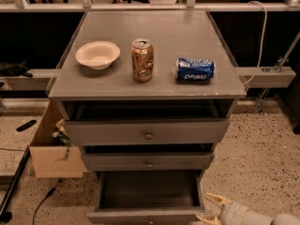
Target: Close bottom drawer
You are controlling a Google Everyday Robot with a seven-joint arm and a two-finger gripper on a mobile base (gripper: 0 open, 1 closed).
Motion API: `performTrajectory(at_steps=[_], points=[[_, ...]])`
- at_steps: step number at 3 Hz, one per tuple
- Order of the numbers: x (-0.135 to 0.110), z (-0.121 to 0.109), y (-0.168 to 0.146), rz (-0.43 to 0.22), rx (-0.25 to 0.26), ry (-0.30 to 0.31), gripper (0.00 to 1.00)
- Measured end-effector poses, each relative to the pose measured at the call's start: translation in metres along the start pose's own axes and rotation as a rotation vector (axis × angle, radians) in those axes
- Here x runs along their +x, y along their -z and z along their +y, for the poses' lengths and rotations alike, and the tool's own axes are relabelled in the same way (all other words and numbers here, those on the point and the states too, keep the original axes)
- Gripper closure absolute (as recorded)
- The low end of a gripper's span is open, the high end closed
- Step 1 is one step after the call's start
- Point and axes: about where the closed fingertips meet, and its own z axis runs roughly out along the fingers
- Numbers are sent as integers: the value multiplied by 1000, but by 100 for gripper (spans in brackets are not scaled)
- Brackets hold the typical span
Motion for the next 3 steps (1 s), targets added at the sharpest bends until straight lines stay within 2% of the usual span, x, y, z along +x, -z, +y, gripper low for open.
performTrajectory(at_steps=[1,2,3], points=[[18,-11,-39,25,23,30,78],[45,-10,-81,23,33,49,100],[49,-8,-82,28,21,47,100]])
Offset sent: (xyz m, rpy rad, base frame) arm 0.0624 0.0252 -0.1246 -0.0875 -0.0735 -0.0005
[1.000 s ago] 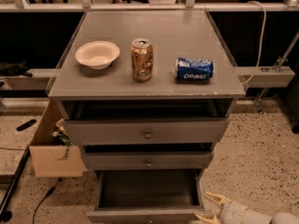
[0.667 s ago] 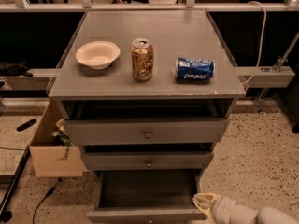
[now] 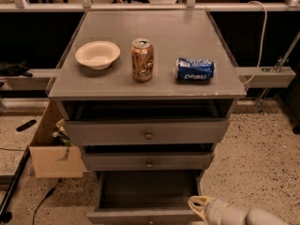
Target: Close bottom drawer
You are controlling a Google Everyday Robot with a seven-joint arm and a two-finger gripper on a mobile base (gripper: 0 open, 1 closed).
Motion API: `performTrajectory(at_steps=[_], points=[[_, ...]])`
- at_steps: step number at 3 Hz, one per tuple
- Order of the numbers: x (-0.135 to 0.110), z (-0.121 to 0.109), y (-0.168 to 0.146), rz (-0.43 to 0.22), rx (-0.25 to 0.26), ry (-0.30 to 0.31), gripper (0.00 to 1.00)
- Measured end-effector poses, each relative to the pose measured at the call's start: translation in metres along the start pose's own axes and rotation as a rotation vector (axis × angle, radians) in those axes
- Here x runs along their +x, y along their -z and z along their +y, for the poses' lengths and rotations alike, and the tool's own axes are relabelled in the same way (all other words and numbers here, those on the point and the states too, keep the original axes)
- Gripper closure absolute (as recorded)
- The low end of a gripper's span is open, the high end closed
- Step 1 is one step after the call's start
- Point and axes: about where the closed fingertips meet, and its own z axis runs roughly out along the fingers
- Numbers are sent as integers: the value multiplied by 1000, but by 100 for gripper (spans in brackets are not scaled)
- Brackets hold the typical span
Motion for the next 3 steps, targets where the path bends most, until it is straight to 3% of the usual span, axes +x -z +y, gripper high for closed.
performTrajectory(at_steps=[1,2,3], points=[[27,17,-7,32,-93,-12,100],[55,24,-9,25,-205,-28,100],[55,24,-9,25,-205,-28,100]])
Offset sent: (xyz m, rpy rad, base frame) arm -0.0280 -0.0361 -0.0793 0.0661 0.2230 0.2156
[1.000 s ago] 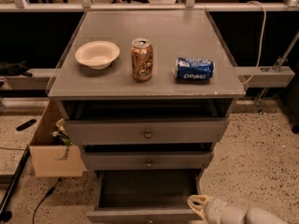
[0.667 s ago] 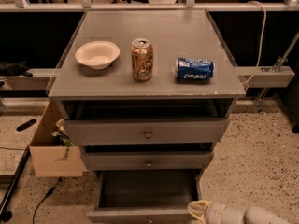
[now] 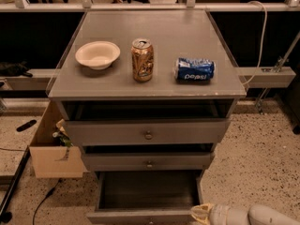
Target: Close bottom drawer
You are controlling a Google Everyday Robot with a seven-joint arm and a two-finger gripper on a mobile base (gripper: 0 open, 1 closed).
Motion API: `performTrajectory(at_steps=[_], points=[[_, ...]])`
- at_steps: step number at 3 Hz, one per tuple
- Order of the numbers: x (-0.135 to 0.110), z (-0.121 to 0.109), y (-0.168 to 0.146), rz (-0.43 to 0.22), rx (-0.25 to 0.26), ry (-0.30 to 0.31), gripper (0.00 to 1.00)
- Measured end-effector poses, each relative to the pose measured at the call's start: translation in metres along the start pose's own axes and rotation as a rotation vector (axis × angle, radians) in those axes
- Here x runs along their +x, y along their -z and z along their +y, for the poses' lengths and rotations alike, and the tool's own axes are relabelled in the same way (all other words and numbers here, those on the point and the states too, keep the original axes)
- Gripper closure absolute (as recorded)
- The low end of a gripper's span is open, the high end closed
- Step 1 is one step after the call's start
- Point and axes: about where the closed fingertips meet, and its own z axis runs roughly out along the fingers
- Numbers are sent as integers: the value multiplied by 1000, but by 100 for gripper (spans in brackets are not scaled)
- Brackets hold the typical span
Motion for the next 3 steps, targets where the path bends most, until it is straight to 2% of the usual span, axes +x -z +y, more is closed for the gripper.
performTrajectory(at_steps=[1,2,3], points=[[17,6,-29,32,-24,-33,100],[67,15,-81,71,-60,-93,100],[68,17,-83,70,-63,-96,100]])
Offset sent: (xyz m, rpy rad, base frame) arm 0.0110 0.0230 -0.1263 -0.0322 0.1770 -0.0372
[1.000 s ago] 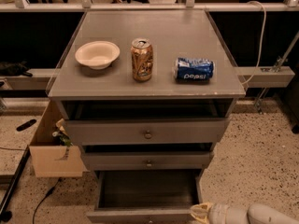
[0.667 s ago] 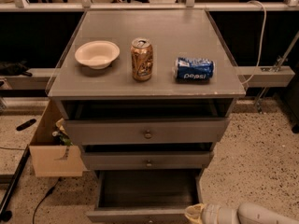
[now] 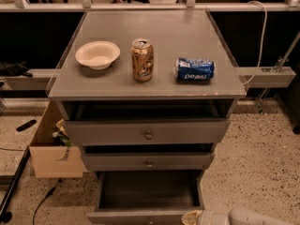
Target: Close bottom drawer
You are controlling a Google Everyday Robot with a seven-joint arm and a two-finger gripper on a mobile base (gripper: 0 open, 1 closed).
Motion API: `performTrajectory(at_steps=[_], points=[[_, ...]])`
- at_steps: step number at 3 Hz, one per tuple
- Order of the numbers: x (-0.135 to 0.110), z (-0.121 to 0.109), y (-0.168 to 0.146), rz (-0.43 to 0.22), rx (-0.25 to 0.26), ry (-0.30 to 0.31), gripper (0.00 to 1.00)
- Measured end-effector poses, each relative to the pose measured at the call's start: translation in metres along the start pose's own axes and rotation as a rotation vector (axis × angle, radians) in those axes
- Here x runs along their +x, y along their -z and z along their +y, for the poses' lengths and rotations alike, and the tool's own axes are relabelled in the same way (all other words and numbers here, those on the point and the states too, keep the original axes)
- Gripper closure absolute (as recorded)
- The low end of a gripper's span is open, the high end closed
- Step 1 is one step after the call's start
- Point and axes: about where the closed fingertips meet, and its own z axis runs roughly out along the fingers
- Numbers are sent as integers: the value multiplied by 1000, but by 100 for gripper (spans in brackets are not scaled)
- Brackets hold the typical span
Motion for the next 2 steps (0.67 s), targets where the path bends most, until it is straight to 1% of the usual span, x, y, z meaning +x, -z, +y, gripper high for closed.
performTrajectory(at_steps=[1,2], points=[[-2,6,-9,11,-8,24,100],[5,14,-22,37,-21,40,100]])
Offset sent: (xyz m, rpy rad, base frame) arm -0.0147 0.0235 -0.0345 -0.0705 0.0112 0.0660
